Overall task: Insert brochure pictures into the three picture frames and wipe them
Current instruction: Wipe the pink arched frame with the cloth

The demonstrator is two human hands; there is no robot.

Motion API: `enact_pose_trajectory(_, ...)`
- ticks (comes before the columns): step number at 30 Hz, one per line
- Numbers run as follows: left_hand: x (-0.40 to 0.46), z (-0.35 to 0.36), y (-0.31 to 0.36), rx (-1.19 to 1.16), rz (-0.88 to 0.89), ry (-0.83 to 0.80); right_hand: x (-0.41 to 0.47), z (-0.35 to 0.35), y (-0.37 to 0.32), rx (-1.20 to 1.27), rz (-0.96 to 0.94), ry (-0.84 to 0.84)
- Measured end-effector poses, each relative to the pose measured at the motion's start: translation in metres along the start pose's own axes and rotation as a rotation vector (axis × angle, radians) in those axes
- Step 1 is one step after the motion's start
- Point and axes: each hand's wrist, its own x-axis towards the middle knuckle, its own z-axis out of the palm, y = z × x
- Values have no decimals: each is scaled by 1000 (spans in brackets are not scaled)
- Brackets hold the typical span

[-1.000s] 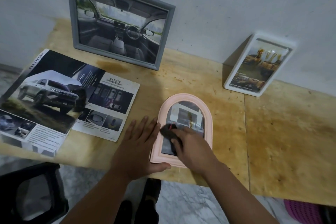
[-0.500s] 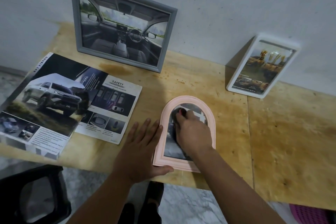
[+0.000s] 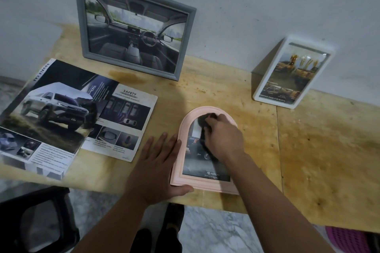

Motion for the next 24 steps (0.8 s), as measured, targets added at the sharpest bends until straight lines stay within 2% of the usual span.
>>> enact_pose_trajectory(6,-1,0,-1,6,8,-2,-58,21,-5,58,-222,-29)
enact_pose_trajectory(10,-1,0,-1,-4,7,-9,-97,13,4,211,-305,-195)
enact_pose_trajectory(13,0,0,-1,-14,8,1,-84,-5,16,341,-272,-398)
enact_pose_trajectory(15,0,-2,-1,-18,10,8,-66,-17,27,535,-162,-450)
enact_pose_trajectory(17,0,-2,-1,-21,14,13,-44,-21,39,639,-26,-265)
enact_pose_trajectory(19,-1,-2,-1,-15,14,15,-26,-15,49,513,46,-54)
enact_pose_trajectory(22,-1,-2,-1,-8,13,17,-17,3,45,344,109,-23)
enact_pose_trajectory(24,-1,-2,0,-8,17,24,-26,12,39,374,132,-43)
